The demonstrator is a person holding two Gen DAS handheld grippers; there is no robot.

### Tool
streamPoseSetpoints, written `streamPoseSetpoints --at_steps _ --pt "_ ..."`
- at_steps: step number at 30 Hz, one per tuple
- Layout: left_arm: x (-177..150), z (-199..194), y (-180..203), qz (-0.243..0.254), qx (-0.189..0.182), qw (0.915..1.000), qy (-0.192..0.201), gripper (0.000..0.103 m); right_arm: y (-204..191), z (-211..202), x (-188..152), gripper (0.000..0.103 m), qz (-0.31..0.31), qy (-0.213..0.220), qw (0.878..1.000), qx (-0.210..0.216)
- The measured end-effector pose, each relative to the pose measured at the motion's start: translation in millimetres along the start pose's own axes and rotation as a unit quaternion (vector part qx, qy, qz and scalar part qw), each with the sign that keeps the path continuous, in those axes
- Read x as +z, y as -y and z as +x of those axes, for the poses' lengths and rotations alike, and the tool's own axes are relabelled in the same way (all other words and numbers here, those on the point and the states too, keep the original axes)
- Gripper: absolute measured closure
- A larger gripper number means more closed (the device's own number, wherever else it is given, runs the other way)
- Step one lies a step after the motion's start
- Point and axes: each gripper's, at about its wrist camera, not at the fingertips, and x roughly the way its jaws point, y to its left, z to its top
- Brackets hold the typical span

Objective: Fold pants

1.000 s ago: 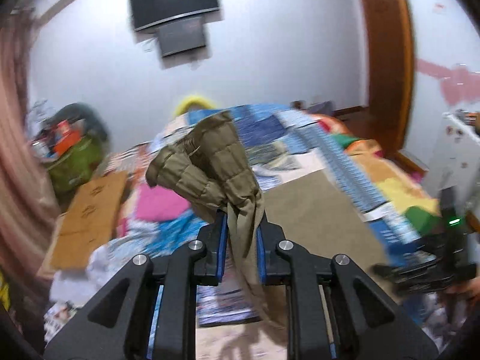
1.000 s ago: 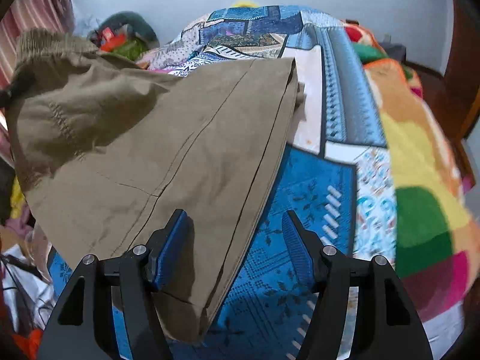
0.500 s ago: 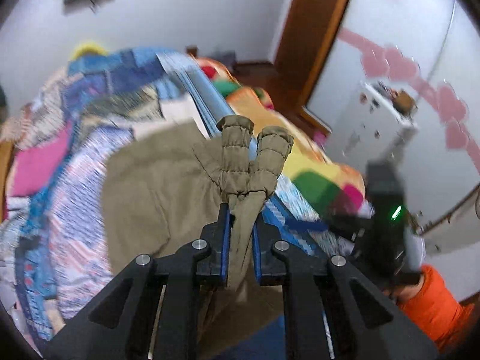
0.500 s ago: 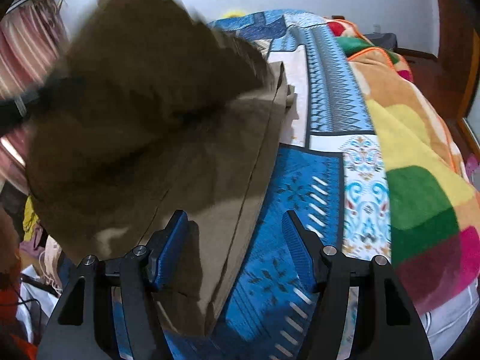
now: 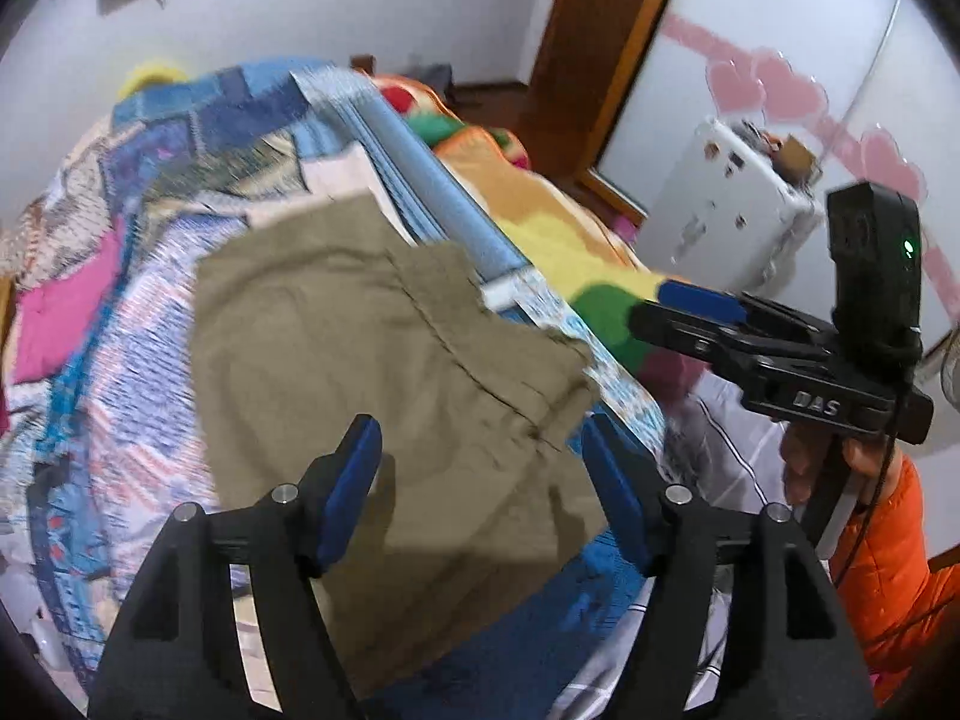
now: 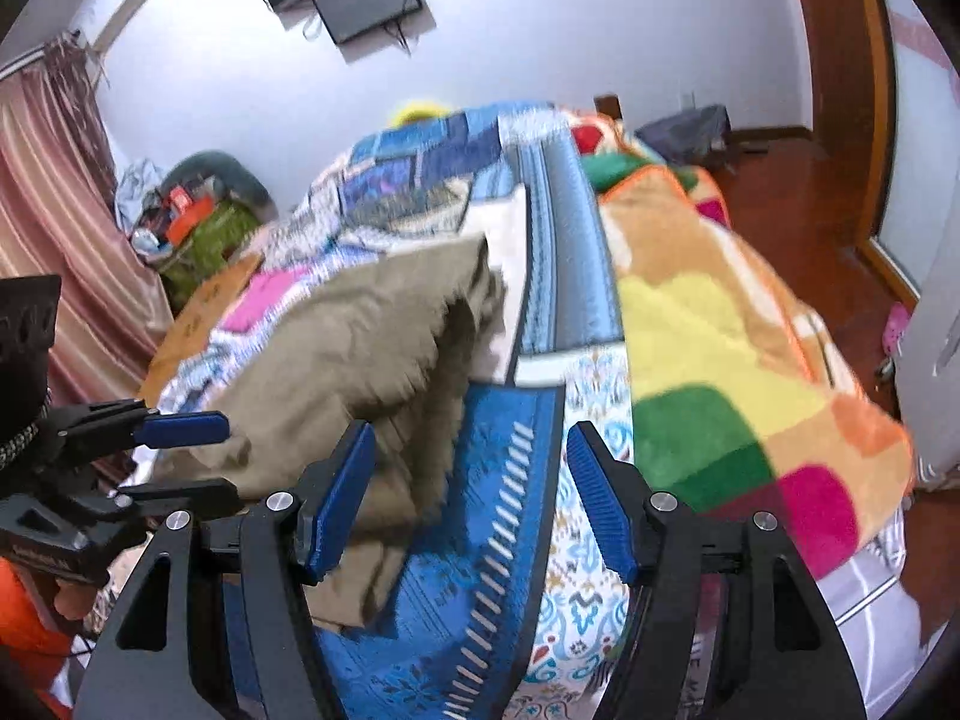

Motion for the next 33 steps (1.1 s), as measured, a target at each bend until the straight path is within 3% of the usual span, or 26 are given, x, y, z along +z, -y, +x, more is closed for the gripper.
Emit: streamPoseSetpoints --at_steps 5,9,15,18,21,23,24,25,29,33 --pt "28 -7 -47 -0.025 0.081 0.9957 0.036 0.026 -18 -2 12 0.041 -0.013 0.019 0.999 0.025" --pt "53 11 -90 -0.040 0.140 0.9889 0.030 0.025 -29 23 9 0.040 -0.023 -0.003 0.999 0.038" --pt "83 68 -141 -0.045 0.167 0.9843 -0.033 0.025 -28 72 -16 0.040 -0.015 -0.074 0.996 0.038" --pt "92 108 -151 -0.023 0.170 0.9818 -0.082 0.025 -25 71 -19 0.036 -0.004 -0.069 0.997 0.046" --pt "92 144 -161 -0.018 0.181 0.9759 -0.122 0.023 -23 72 -17 0.034 0.001 -0.072 0.996 0.052" --pt "88 158 -169 -0.029 0.183 0.9738 -0.132 0.014 -24 74 -16 0.034 -0.002 -0.073 0.996 0.051" --pt "86 157 -173 -0.035 0.193 0.9732 -0.120 0.002 -24 74 -16 0.034 -0.005 -0.073 0.996 0.051" --pt "84 156 -176 -0.032 0.201 0.9722 -0.115 0.000 -24 73 -15 0.034 -0.007 -0.073 0.996 0.051" --pt "72 144 -187 -0.022 0.212 0.9718 -0.102 0.000 -22 74 -8 0.034 -0.009 -0.075 0.996 0.049" --pt "52 120 -196 -0.024 0.263 0.9606 -0.088 0.000 -22 67 5 0.034 -0.020 -0.055 0.998 0.024"
